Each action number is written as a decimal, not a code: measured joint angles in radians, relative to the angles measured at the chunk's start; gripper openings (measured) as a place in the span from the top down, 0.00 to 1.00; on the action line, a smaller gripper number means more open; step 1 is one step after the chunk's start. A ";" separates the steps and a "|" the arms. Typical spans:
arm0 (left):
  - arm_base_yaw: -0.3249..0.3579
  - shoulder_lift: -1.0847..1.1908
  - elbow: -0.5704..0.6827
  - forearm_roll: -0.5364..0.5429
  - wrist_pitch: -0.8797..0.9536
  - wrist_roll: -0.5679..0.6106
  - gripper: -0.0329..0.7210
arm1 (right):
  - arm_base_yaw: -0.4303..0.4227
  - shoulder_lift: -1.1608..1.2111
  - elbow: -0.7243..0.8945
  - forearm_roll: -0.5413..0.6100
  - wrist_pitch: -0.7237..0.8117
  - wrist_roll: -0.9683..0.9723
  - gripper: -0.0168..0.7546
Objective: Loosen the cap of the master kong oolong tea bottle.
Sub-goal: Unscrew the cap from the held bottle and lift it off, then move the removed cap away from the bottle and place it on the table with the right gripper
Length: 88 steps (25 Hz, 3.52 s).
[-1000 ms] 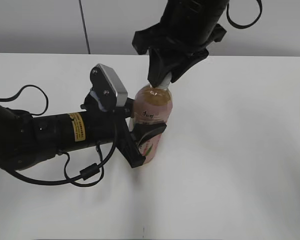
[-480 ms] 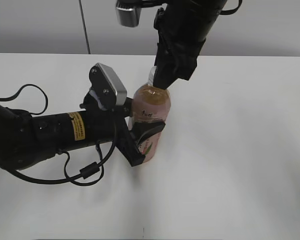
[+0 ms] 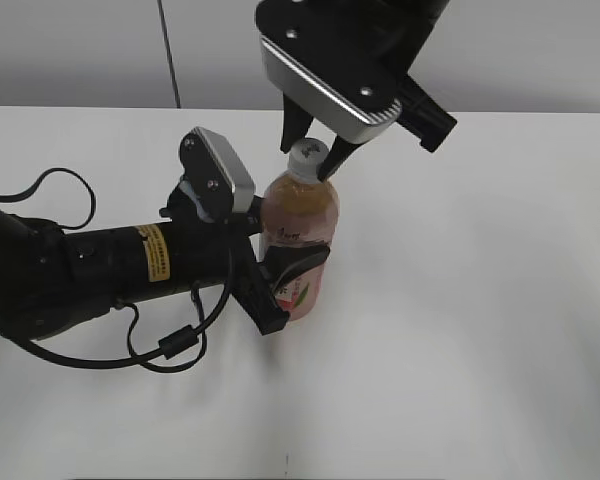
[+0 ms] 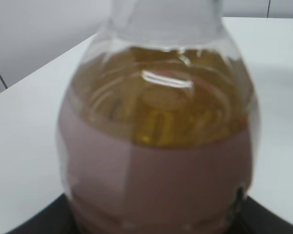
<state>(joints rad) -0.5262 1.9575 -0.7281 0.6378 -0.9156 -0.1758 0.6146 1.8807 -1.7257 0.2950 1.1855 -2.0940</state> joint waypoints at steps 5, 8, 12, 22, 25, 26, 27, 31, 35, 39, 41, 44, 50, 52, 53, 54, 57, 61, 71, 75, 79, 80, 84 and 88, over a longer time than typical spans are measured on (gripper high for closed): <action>0.000 0.000 0.000 0.000 0.002 0.000 0.48 | 0.000 0.000 0.000 0.003 -0.005 -0.374 0.61; 0.000 0.000 0.000 -0.001 0.003 0.000 0.48 | 0.000 0.000 -0.003 0.005 -0.007 -0.510 0.61; 0.000 0.000 0.000 -0.001 0.003 0.000 0.48 | 0.000 0.000 -0.007 0.005 -0.002 -0.549 0.61; -0.003 -0.009 -0.007 0.024 -0.009 0.000 0.48 | 0.000 -0.032 -0.007 -0.004 0.040 -0.605 0.61; -0.003 -0.009 -0.008 0.024 -0.011 0.000 0.48 | 0.000 -0.033 -0.007 -0.004 0.040 -0.617 0.61; -0.003 -0.009 -0.008 0.025 -0.011 0.000 0.48 | 0.000 -0.033 -0.007 -0.005 0.040 -0.628 0.61; -0.003 -0.009 -0.008 0.025 -0.011 0.000 0.48 | 0.000 -0.033 -0.007 -0.005 0.040 -0.650 0.61; -0.003 -0.009 -0.008 0.025 -0.011 0.000 0.48 | 0.000 -0.033 -0.007 -0.002 0.040 -0.774 0.61; -0.003 -0.009 -0.008 0.025 -0.009 0.000 0.48 | 0.000 -0.031 -0.008 0.003 0.040 -0.887 0.61; -0.003 -0.009 -0.008 0.025 -0.008 0.000 0.48 | 0.000 -0.027 -0.014 0.008 0.040 -0.907 0.61; -0.003 -0.009 -0.008 0.025 -0.007 0.000 0.48 | 0.000 -0.027 -0.014 0.009 0.041 -0.909 0.61; -0.003 -0.009 -0.008 0.025 -0.007 0.000 0.48 | -0.001 -0.027 -0.014 0.013 0.041 -0.839 0.61; -0.002 -0.006 -0.008 0.023 0.027 0.000 0.49 | -0.001 -0.037 -0.025 0.055 0.038 -0.661 0.47; -0.002 -0.006 -0.008 0.022 0.027 0.000 0.49 | 0.000 -0.040 -0.027 0.066 0.038 -0.591 0.39; -0.002 -0.006 -0.008 0.022 0.027 0.000 0.49 | 0.000 -0.040 -0.027 0.065 0.037 -0.565 0.36; -0.002 -0.006 -0.008 0.022 0.026 0.000 0.49 | 0.000 -0.040 -0.027 0.062 0.037 -0.546 0.35; -0.002 -0.006 -0.008 0.022 0.026 0.000 0.49 | 0.000 -0.042 -0.027 0.033 0.036 -0.482 0.32; -0.002 -0.006 -0.008 0.022 0.026 0.000 0.49 | 0.000 -0.064 -0.027 0.004 0.036 -0.367 0.32; -0.002 -0.006 -0.008 0.021 0.026 0.000 0.49 | -0.039 -0.100 -0.028 0.042 -0.061 0.257 0.32; -0.002 -0.006 -0.008 0.018 0.026 0.000 0.49 | -0.112 -0.099 -0.028 0.137 -0.127 0.511 0.32; -0.002 -0.006 -0.008 0.016 0.025 0.000 0.49 | -0.186 -0.099 -0.028 0.272 -0.192 0.833 0.32; -0.002 -0.006 -0.008 0.013 0.025 0.000 0.49 | -0.199 -0.099 -0.028 0.276 -0.201 0.955 0.32; -0.002 -0.006 -0.008 0.005 0.025 0.000 0.49 | -0.217 -0.099 -0.028 0.200 -0.090 1.429 0.32; -0.002 -0.006 -0.008 -0.009 0.028 -0.001 0.49 | -0.217 -0.100 -0.025 0.123 0.017 1.748 0.32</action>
<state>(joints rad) -0.5277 1.9510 -0.7361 0.6288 -0.8875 -0.1766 0.3973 1.7807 -1.7510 0.4178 1.2027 -0.3459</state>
